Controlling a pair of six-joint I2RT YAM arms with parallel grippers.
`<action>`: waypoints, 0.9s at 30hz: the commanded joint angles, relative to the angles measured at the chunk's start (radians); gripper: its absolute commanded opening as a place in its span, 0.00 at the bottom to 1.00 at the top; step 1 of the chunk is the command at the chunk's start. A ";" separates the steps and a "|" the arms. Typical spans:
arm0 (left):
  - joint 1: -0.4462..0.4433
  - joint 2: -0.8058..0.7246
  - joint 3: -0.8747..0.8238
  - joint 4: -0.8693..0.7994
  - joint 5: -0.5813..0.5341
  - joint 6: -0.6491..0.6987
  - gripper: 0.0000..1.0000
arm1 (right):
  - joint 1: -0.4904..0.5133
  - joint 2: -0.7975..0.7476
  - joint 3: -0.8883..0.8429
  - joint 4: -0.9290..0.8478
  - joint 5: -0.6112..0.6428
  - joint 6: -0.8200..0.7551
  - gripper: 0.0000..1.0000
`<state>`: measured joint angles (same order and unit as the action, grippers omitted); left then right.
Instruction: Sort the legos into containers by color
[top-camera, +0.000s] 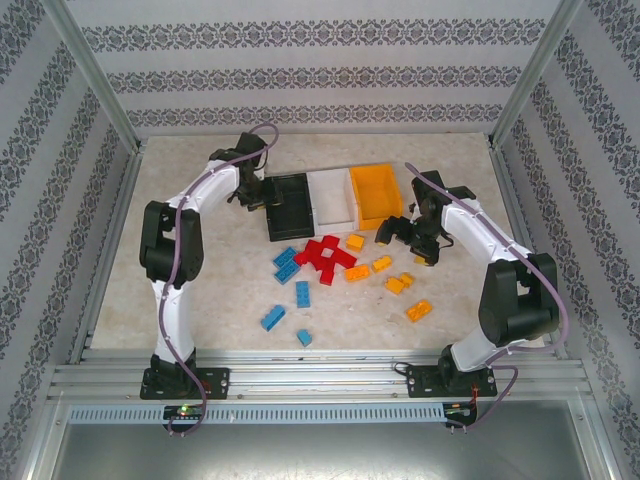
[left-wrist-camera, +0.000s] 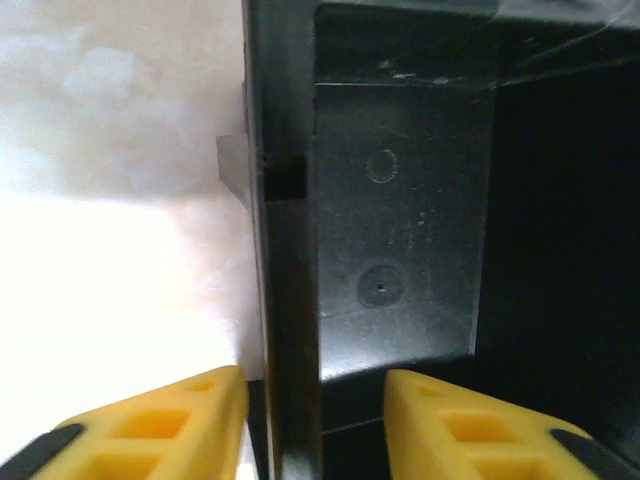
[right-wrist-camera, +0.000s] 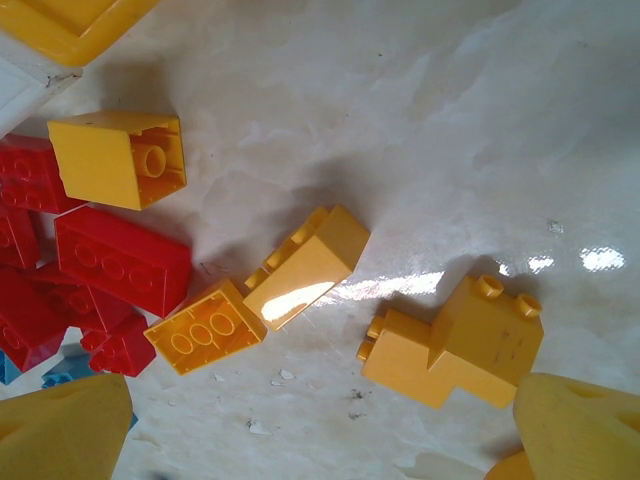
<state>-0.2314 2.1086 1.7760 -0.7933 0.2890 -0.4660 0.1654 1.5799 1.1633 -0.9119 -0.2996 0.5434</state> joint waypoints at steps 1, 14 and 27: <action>0.013 -0.107 -0.015 0.002 0.031 -0.033 0.50 | -0.008 -0.027 0.020 -0.037 0.035 -0.005 0.98; 0.074 -0.520 -0.467 0.371 0.087 -0.221 1.00 | -0.088 -0.209 -0.103 -0.099 0.055 0.046 0.98; 0.080 -0.871 -0.812 0.400 0.014 -0.303 1.00 | -0.165 -0.376 -0.310 -0.109 0.034 0.188 0.94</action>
<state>-0.1566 1.3037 1.0050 -0.4183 0.3092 -0.7391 0.0082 1.2259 0.8909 -1.0035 -0.2676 0.6792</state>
